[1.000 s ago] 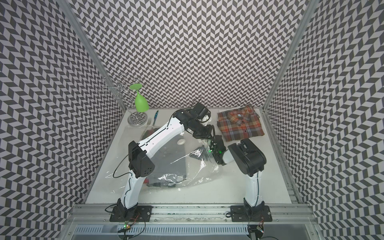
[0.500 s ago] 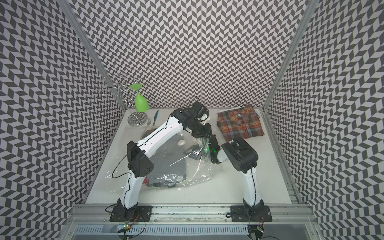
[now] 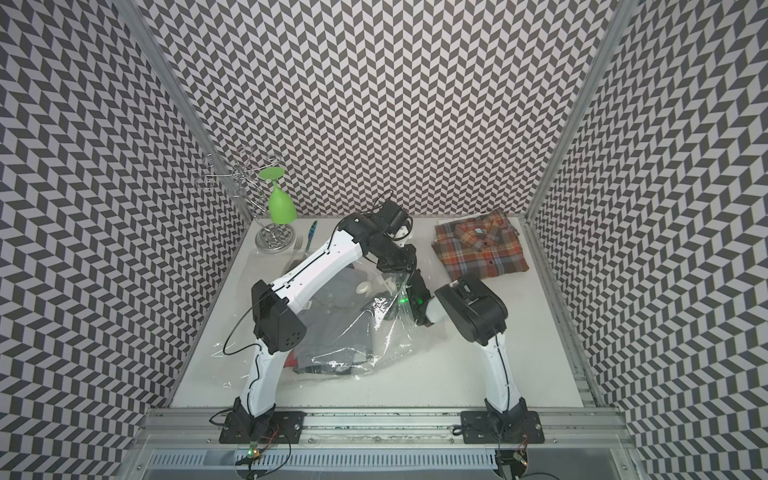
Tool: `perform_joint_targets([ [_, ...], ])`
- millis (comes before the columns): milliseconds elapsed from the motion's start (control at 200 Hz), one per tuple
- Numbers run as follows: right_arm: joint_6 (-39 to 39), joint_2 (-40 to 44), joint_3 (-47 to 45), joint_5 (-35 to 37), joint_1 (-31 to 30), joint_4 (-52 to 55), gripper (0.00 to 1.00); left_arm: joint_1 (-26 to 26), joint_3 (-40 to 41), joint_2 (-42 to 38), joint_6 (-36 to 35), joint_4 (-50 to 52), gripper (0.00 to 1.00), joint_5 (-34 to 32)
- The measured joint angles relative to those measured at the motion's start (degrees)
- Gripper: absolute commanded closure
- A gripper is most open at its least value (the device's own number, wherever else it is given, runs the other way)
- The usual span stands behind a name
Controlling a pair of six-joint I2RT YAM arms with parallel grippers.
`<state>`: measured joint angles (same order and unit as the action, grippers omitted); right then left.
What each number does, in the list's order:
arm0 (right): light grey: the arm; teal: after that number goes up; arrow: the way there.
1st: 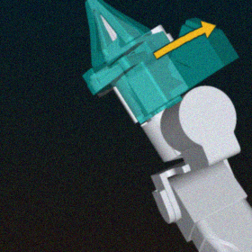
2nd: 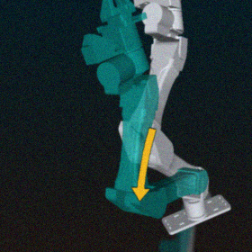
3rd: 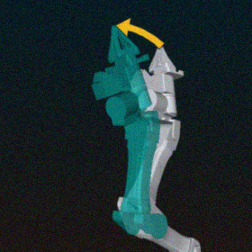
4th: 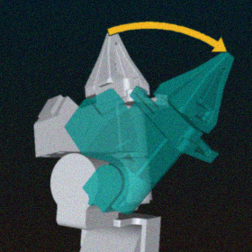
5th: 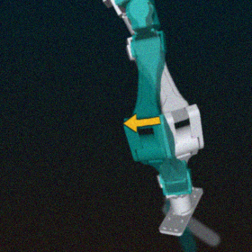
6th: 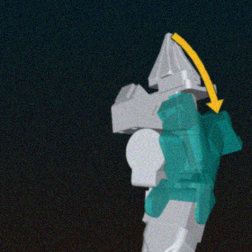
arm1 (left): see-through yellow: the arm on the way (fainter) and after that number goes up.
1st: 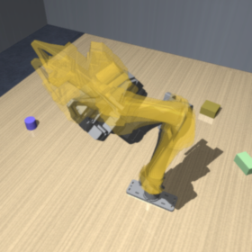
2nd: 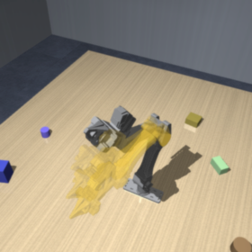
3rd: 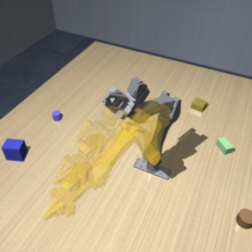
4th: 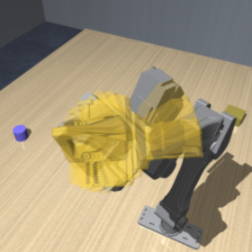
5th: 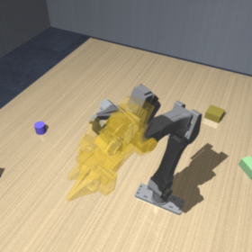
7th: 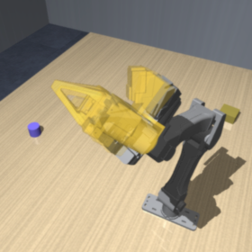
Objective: Take the shirt out of the vacuum bag
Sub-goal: Take out the shirt from the vacuum bag.
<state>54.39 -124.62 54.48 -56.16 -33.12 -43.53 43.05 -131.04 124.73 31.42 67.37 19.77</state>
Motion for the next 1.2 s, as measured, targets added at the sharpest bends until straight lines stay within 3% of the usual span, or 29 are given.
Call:
perform_joint_targets([
  [175, 2.7, -0.4, -0.4, -0.3, -0.6, -3.7, 0.9, 0.0, 1.7, -1.0, -0.1, -0.6, 1.0, 0.6],
  [305, 3.8, -0.2, -1.6, -0.5, -1.0, -5.7, 1.0, 0.1, 4.3, -2.4, -0.1, -2.0, 1.0, 1.5],
  [741, 2.7, 9.5, -6.5, -0.9, -1.2, 3.2, 1.0, 0.1, 9.1, -6.3, -0.5, -6.1, 1.0, 4.9],
  [1196, 5.5, 12.3, -9.4, -5.1, 2.8, 5.9, 1.0, 0.0, 17.2, -9.1, -0.7, -14.4, 1.0, 5.4],
])
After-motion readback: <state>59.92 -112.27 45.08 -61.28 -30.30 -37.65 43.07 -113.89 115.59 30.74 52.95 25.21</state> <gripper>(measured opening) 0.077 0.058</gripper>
